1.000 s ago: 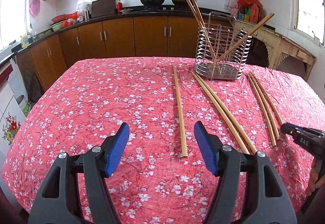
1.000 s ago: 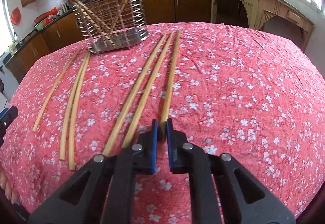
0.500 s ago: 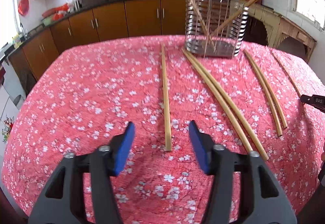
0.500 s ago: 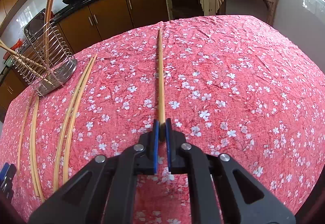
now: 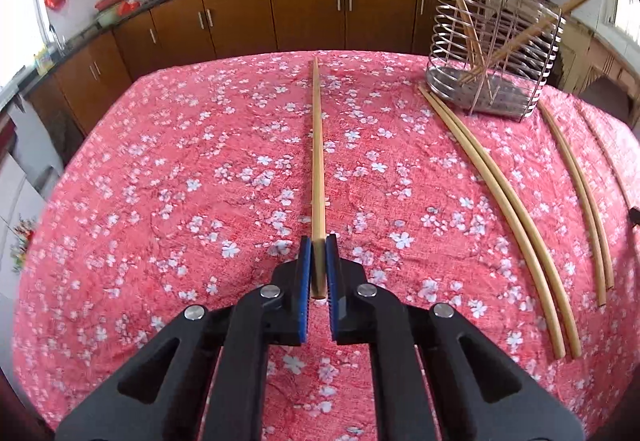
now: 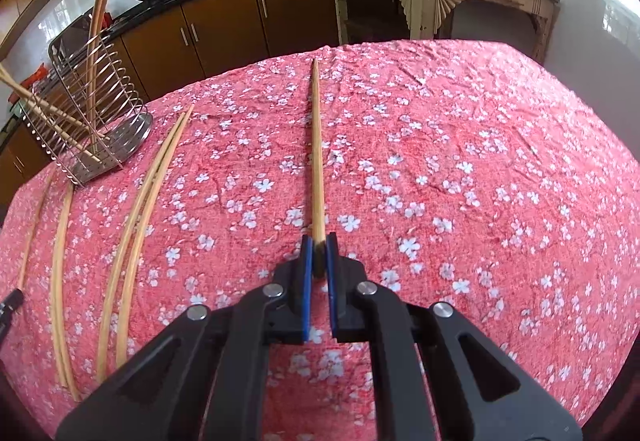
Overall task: Organize utensils
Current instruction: 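Close the right tool on a wooden chopstick while the left tool closes on another, then lift both held chopsticks and carry them toward the wire holder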
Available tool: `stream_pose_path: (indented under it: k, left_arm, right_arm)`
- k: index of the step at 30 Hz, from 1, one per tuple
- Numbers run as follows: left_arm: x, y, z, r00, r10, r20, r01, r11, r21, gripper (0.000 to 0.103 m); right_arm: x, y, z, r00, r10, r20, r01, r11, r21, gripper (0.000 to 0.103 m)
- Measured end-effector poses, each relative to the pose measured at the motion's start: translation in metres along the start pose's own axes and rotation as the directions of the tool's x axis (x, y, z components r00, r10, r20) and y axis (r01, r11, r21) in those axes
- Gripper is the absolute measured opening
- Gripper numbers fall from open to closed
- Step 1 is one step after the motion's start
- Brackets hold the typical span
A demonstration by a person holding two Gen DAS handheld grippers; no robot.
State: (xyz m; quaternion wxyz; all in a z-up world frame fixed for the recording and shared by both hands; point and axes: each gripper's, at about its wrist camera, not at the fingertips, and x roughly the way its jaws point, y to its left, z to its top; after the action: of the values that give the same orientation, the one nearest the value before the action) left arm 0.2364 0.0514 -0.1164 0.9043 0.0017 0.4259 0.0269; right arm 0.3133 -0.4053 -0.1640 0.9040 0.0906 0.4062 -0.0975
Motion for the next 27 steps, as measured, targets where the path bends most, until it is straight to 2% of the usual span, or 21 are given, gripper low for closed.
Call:
stream_pose_path:
  k: [8,15,27]
  left_arm:
    - [0.001,0.009,-0.001,0.998,-0.062,0.005,0.062,0.998,-0.025,0.012]
    - [-0.007,-0.002,-0.007,0.999,-0.045,0.002,0.045,0.999,0.024,0.012]
    - [-0.007,-0.008,-0.006,1.0,-0.019,-0.003,0.019,0.999,0.037,0.012]
  right_arm:
    - [0.002,0.0,0.0,1.0,-0.005,-0.001,0.005,1.0,-0.003,0.008]
    - [0.002,0.001,0.0,1.0,-0.007,-0.002,0.007,1.0,-0.005,0.008]
    - [0.001,0.0,-0.001,1.0,-0.003,-0.004,0.003,1.0,-0.001,0.008]
